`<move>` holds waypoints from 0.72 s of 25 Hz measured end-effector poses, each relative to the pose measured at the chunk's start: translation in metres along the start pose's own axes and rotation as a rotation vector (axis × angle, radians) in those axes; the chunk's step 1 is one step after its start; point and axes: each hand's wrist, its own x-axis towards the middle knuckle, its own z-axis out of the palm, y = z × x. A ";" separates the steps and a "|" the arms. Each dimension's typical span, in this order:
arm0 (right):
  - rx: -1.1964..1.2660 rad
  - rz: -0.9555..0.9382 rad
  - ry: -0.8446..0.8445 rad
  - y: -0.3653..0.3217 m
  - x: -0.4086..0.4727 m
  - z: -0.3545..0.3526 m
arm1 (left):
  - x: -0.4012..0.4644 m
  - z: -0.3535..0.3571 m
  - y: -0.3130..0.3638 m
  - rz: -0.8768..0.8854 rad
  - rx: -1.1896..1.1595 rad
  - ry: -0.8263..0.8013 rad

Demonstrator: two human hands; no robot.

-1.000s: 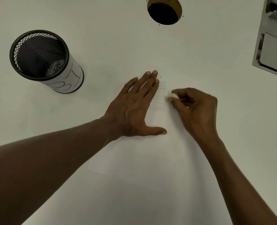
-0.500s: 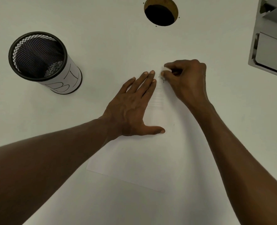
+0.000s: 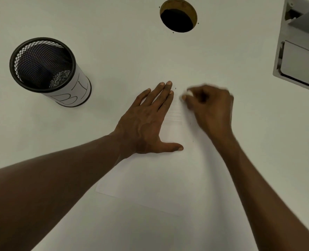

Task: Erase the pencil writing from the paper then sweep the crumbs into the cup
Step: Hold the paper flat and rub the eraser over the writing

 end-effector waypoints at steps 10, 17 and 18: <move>0.068 0.120 -0.014 -0.001 -0.030 0.002 | 0.000 0.000 -0.002 -0.005 -0.005 0.000; 0.043 0.067 0.032 -0.011 0.008 0.010 | 0.000 -0.002 -0.001 0.003 -0.010 0.007; 0.023 0.071 0.031 -0.005 -0.009 0.007 | 0.000 -0.001 -0.001 0.003 -0.009 0.012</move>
